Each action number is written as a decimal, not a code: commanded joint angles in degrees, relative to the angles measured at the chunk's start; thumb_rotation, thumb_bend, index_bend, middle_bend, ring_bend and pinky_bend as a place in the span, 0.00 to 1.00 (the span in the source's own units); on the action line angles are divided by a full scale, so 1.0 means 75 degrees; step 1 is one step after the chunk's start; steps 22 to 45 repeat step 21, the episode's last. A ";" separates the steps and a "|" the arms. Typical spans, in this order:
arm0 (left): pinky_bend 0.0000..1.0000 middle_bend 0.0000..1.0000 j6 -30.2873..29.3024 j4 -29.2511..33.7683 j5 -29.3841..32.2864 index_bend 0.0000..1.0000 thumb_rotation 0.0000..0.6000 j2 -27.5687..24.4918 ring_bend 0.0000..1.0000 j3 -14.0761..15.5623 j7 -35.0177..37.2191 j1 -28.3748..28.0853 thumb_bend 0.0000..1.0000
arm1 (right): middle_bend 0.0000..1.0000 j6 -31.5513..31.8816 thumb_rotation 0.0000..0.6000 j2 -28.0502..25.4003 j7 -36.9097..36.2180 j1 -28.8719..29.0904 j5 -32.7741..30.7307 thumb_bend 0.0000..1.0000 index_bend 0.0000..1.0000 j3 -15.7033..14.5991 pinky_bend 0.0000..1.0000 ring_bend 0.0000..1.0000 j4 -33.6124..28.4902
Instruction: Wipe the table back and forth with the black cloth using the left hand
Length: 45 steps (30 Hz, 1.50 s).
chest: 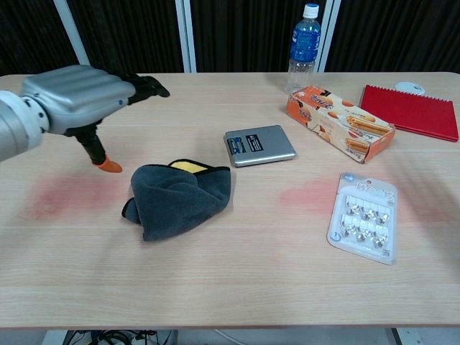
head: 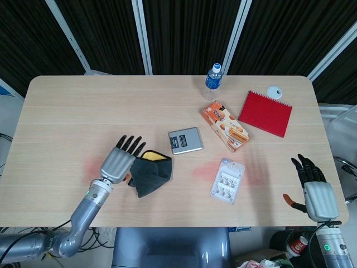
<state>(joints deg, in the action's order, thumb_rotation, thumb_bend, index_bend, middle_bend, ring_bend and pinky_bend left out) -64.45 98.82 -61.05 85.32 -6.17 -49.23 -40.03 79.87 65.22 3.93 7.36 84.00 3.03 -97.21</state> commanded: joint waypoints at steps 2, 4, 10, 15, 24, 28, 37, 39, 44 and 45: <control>0.05 0.00 -0.0498 0.0367 -0.0451 0.00 1.00 -0.1011 0.00 0.0453 0.1047 0.0735 0.05 | 0.00 -0.0026 1.00 0.0013 0.0047 0.0007 -0.0027 0.12 0.00 -0.0001 0.14 0.00 0.0009; 0.04 0.00 -0.0611 0.0434 -0.0656 0.00 1.00 -0.1314 0.00 0.0586 0.1411 0.0935 0.05 | 0.00 -0.0037 1.00 0.0019 0.0078 0.0012 -0.0035 0.12 0.00 -0.0002 0.14 0.00 0.0008; 0.01 0.00 -0.1106 0.0357 -0.1171 0.00 1.00 -0.1816 0.00 0.0829 0.2219 0.1447 0.04 | 0.00 -0.0034 1.00 0.0029 0.0183 0.0015 -0.0011 0.12 0.00 -0.0017 0.14 0.00 0.0028; 0.00 0.00 -0.2142 0.0099 -0.1877 0.00 1.00 -0.2256 0.00 0.1170 0.3342 0.2303 0.02 | 0.00 -0.0012 1.00 0.0032 0.0282 0.0018 0.0032 0.12 0.00 -0.0027 0.14 0.00 0.0076; 0.00 0.00 -0.3260 -0.0917 -0.2743 0.00 1.00 -0.2327 0.00 0.1803 0.4782 0.3535 0.01 | 0.00 0.0073 1.00 0.0077 0.0335 0.0008 0.0121 0.12 0.00 -0.0030 0.14 0.00 0.0182; 0.00 0.00 -0.3260 -0.0917 -0.2743 0.00 1.00 -0.2327 0.00 0.1803 0.4782 0.3535 0.01 | 0.00 0.0073 1.00 0.0077 0.0335 0.0008 0.0121 0.12 0.00 -0.0030 0.14 0.00 0.0182; 0.00 0.00 -0.3260 -0.0917 -0.2743 0.00 1.00 -0.2327 0.00 0.1803 0.4782 0.3535 0.01 | 0.00 0.0073 1.00 0.0077 0.0335 0.0008 0.0121 0.12 0.00 -0.0030 0.14 0.00 0.0182; 0.00 0.00 -0.3260 -0.0917 -0.2743 0.00 1.00 -0.2327 0.00 0.1803 0.4782 0.3535 0.01 | 0.00 0.0073 1.00 0.0077 0.0335 0.0008 0.0121 0.12 0.00 -0.0030 0.14 0.00 0.0182; 0.00 0.00 -0.3260 -0.0917 -0.2743 0.00 1.00 -0.2327 0.00 0.1803 0.4782 0.3535 0.01 | 0.00 0.0073 1.00 0.0077 0.0335 0.0008 0.0121 0.12 0.00 -0.0030 0.14 0.00 0.0182; 0.00 0.00 -0.3260 -0.0917 -0.2743 0.00 1.00 -0.2327 0.00 0.1803 0.4782 0.3535 0.01 | 0.00 0.0073 1.00 0.0077 0.0335 0.0008 0.0121 0.12 0.00 -0.0030 0.14 0.00 0.0182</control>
